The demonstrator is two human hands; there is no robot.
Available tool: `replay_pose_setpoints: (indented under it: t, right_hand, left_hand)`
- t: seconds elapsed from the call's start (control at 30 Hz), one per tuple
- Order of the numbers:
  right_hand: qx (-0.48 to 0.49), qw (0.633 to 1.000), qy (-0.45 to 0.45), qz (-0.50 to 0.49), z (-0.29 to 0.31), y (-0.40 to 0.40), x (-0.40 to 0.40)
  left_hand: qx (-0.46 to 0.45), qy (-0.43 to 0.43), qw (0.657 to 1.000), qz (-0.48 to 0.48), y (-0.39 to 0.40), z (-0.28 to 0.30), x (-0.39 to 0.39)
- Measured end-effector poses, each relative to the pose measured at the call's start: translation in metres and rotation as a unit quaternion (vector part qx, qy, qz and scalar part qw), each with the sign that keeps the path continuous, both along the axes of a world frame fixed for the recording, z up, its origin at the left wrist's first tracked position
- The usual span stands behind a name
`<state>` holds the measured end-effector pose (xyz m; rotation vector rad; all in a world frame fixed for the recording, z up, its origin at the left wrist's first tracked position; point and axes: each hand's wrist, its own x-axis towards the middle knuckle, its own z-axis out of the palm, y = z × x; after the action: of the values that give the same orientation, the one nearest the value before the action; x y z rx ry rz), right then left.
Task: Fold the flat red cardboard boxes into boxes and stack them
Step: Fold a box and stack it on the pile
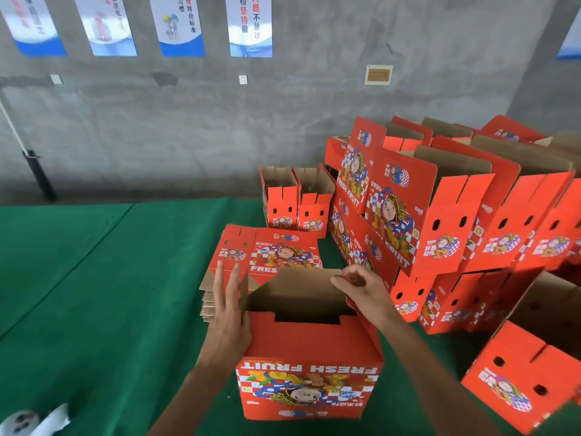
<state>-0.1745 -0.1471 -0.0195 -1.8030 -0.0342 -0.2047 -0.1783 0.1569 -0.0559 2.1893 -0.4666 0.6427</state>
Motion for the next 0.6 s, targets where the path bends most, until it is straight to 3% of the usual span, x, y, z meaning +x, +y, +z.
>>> replay_pose_setpoints:
  t: [0.17, 0.37, 0.6]
  right_hand:
    - [-0.141, 0.988, 0.066, -0.013, 0.002, -0.015, 0.028]
    - [-0.354, 0.929, -0.011, -0.108, -0.025, -0.009, 0.042]
    - [-0.386, 0.921, -0.048, -0.031, -0.029, -0.018, 0.032]
  left_hand:
    - [0.012, 0.050, 0.996, -0.078, 0.000, -0.006, -0.003]
    - [0.101, 0.042, 0.983, -0.149, 0.001, -0.016, 0.004]
    - [0.101, 0.121, 0.979, -0.128, -0.003, -0.023, 0.021]
